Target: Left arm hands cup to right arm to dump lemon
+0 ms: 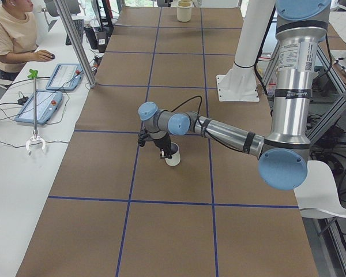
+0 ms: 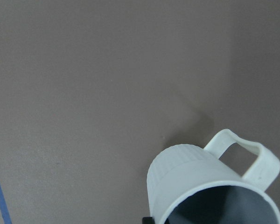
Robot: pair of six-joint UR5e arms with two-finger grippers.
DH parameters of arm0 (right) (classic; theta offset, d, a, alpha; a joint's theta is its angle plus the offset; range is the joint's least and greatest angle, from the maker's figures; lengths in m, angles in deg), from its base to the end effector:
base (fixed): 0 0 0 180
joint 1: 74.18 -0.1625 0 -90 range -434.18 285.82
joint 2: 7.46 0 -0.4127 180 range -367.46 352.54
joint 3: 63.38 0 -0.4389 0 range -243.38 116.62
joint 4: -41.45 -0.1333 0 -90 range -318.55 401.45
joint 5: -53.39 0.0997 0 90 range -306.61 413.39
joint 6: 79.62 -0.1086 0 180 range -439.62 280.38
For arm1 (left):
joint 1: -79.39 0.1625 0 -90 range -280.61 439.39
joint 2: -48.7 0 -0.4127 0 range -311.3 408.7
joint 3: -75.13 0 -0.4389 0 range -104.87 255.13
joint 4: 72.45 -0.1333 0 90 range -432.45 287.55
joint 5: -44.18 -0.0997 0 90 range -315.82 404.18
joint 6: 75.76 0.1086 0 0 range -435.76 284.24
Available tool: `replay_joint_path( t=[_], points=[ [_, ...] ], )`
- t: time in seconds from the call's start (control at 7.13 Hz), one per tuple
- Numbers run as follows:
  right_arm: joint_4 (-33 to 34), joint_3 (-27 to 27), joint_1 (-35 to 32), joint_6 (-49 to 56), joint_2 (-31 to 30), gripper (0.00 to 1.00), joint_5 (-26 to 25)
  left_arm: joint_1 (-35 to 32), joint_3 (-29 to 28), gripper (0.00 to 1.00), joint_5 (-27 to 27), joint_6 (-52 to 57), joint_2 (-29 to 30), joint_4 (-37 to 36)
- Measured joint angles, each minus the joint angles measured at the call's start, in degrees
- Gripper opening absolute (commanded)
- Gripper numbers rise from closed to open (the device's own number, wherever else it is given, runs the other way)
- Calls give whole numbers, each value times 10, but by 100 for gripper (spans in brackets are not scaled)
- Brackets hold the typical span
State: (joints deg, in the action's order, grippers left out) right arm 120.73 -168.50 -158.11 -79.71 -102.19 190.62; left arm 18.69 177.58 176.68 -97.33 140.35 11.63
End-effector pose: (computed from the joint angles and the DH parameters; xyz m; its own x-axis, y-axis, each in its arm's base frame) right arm -0.0014 -0.5200 0.5275 0.6474 -0.3333 0.6854 0.0976 0.9282 0.3591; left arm 0.2157 -0.5069 0.5332 0.7323 0.0962 -0.6742 -0.2314 0.9662 -0.1135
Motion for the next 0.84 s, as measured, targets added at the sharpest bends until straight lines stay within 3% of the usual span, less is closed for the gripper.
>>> replay_joint_path(
  t=[0.14, 0.84],
  points=[
    [0, -1, 0, 0, 1, 100, 0, -1, -1, 100, -1, 0, 1, 3],
    [1, -2, -8, 0, 4, 100, 3, -60, 28, 100, 1, -1, -5, 43]
  ],
)
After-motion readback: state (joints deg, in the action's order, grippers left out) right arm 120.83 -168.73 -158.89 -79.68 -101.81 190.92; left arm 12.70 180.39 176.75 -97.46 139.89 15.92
